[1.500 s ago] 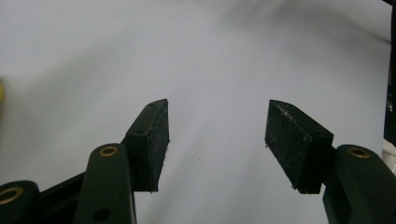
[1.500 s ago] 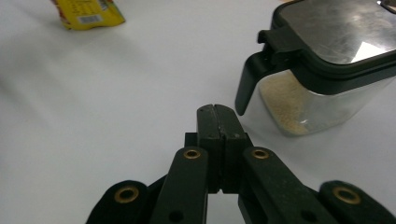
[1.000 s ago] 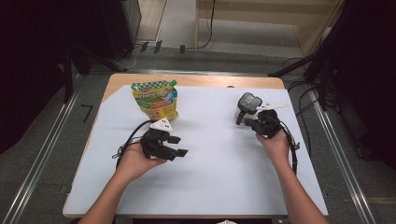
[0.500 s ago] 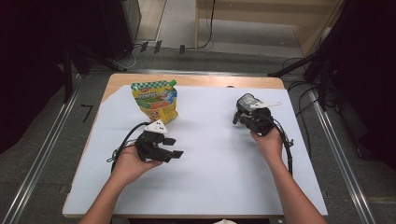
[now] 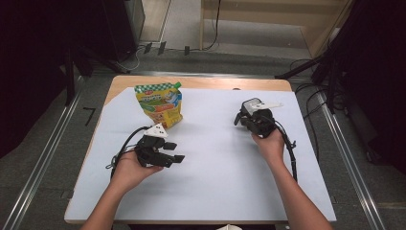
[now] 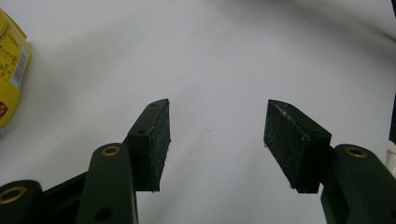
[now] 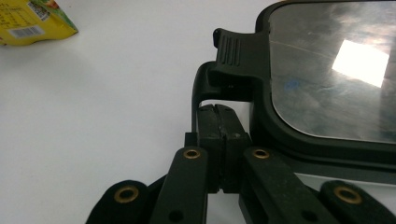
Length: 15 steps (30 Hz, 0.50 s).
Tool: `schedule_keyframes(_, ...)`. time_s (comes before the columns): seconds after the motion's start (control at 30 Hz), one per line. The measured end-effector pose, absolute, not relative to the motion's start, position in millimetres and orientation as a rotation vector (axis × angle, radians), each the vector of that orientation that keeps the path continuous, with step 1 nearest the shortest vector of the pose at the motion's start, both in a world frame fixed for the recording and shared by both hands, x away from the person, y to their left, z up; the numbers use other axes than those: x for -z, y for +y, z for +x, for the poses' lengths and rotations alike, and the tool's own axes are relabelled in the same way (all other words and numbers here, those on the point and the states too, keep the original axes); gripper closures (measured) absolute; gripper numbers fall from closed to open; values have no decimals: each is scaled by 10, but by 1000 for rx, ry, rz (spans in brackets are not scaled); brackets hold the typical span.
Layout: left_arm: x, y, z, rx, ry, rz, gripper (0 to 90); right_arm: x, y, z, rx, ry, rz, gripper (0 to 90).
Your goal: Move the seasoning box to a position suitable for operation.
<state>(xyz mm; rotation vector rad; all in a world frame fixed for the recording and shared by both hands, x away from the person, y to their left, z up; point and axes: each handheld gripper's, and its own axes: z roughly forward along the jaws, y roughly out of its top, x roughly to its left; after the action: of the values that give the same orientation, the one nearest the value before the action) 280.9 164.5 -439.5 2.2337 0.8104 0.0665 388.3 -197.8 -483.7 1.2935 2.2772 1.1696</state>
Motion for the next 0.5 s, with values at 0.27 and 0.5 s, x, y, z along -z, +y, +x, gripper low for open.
schedule_keyframes(0.27,4384,1624,2831,-63,798,2236,417,4693,-2130,3743,-1183,2274,1289,867)
schedule_keyframes(0.5,4381,1591,2863,-59,786,2244,416,4636,-2268,3653,-1190,2247,1298,807)
